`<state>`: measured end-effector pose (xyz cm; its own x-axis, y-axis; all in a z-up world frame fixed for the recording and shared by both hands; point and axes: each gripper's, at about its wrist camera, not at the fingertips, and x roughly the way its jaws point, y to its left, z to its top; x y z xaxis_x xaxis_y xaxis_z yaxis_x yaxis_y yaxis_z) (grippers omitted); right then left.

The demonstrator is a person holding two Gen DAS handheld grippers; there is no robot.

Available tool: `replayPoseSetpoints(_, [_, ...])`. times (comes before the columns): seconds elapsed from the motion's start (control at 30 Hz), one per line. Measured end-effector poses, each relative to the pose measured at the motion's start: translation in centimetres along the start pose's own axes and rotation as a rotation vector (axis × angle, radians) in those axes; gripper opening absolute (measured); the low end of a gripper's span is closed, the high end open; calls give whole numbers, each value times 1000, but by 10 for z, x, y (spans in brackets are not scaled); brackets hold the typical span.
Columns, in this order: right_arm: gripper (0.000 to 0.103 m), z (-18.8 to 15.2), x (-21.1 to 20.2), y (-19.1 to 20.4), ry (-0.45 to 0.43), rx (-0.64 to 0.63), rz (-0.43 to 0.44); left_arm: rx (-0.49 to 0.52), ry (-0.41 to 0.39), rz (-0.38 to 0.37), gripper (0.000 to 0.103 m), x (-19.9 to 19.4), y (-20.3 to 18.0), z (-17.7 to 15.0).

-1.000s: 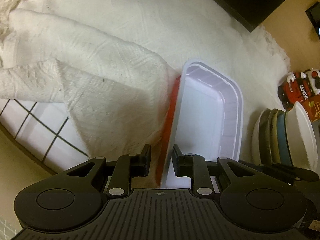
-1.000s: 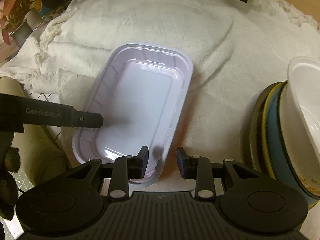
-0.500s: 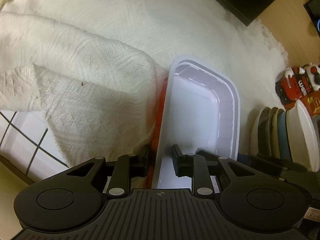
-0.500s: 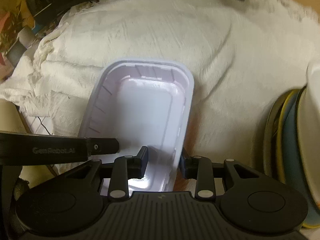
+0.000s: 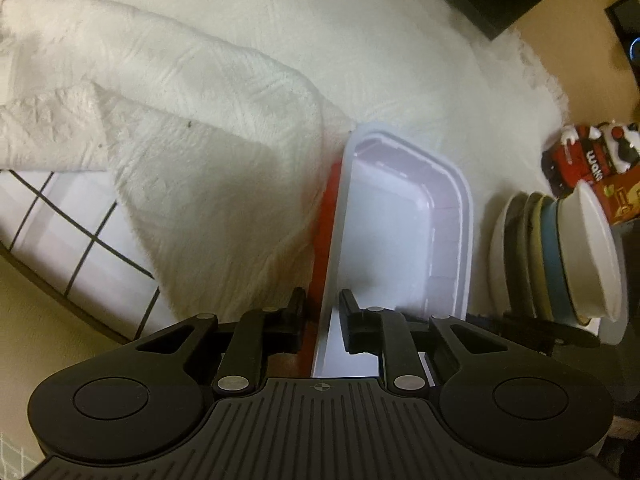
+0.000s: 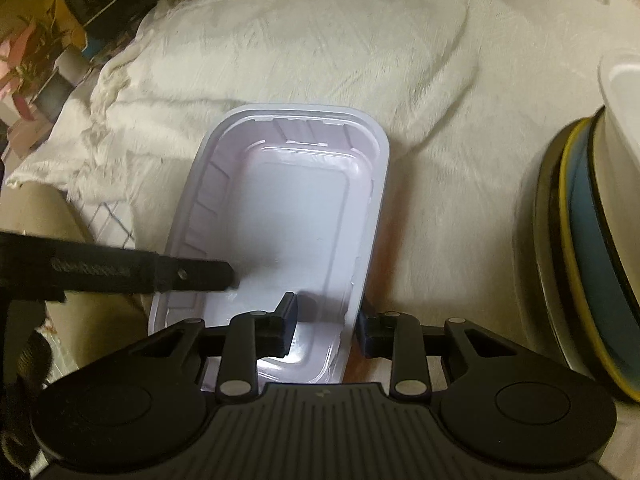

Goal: Organize plates and bowls

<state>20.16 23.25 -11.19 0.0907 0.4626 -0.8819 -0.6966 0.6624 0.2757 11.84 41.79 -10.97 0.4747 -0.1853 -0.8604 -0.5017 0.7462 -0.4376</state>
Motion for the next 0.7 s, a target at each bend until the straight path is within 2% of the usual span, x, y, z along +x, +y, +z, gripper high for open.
replayPoseSetpoints(0.07, [30, 0, -1, 0, -10, -13, -15, -4, -21, 0, 20, 0, 1, 4])
replayPoseSetpoints(0.23, [30, 9, 0, -7, -39, 38, -20, 3, -11, 25, 22, 13, -2, 10])
replayPoseSetpoints(0.47, [30, 20, 12, -19, -23, 143, 45, 27, -14, 22, 23, 17, -8, 13])
replayPoseSetpoints(0.7, [31, 20, 13, -14, -23, 115, 31, 25, -22, 10, 22, 17, -8, 11])
